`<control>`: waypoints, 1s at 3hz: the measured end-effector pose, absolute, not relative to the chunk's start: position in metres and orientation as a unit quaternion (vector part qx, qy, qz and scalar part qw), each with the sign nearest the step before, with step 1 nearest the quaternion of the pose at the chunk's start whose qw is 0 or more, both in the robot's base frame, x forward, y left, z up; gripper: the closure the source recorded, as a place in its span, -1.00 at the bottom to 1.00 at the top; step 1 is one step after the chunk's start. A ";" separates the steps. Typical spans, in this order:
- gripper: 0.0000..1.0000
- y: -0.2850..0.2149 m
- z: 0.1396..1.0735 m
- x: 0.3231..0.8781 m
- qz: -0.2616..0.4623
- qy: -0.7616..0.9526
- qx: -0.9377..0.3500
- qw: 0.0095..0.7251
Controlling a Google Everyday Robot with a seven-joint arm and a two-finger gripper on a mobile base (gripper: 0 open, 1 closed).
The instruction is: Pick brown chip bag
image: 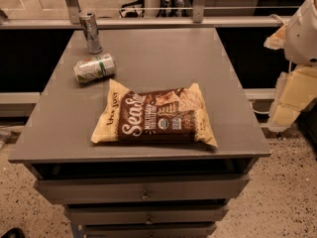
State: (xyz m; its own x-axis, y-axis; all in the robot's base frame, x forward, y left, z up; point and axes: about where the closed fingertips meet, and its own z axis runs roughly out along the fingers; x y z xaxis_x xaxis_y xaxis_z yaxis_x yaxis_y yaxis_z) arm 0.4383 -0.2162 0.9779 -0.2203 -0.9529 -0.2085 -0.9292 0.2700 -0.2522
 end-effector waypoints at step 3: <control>-1.00 -0.178 0.940 0.479 0.030 0.776 -0.586 0.230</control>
Offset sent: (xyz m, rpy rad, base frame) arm 0.0339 0.0215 -0.0346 0.1559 -0.0339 0.0132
